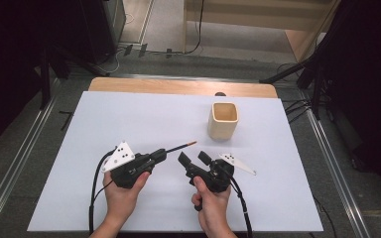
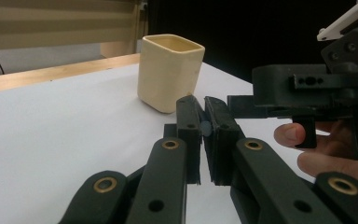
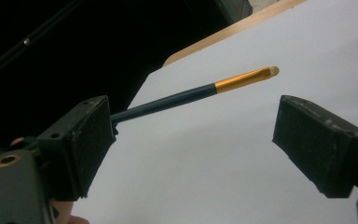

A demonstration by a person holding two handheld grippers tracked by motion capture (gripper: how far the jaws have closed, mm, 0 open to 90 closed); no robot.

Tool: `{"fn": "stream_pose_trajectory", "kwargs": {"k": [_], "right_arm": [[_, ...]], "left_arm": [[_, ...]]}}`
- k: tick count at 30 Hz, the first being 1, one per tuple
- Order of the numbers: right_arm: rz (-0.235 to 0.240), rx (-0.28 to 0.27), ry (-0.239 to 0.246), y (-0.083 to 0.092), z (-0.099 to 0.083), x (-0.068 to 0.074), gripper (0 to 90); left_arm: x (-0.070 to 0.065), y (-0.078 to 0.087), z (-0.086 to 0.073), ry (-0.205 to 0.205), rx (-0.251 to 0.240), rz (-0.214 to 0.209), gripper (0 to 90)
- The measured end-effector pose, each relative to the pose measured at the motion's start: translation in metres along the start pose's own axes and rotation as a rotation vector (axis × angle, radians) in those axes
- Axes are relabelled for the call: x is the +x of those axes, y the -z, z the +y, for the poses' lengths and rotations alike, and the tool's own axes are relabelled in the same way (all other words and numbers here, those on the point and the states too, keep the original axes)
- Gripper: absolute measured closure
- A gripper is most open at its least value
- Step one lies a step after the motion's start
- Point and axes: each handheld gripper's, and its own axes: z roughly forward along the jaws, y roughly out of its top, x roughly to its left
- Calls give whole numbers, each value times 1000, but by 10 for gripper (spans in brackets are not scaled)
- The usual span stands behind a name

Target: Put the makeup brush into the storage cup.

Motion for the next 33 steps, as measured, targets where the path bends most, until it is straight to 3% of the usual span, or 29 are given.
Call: {"fn": "stream_pose_trajectory", "kwargs": {"k": [9, 17, 22, 29, 33], "right_arm": [[0, -8, -71, 2, 5, -6, 192], [33, 29, -191, -1, 5, -14, 197], [39, 33, -208, -3, 6, -18, 190], [56, 41, -267, -3, 8, -25, 298], [63, 55, -283, -6, 6, -27, 316]], "left_arm": [[-7, -4, -3, -17, 0, -5, 860], [-14, -7, -6, -28, -14, -14, 860], [-20, -11, -8, -38, -10, -27, 859], [-22, -12, -9, -45, -17, -26, 859], [-25, -13, -10, -54, -20, -28, 859]]}}
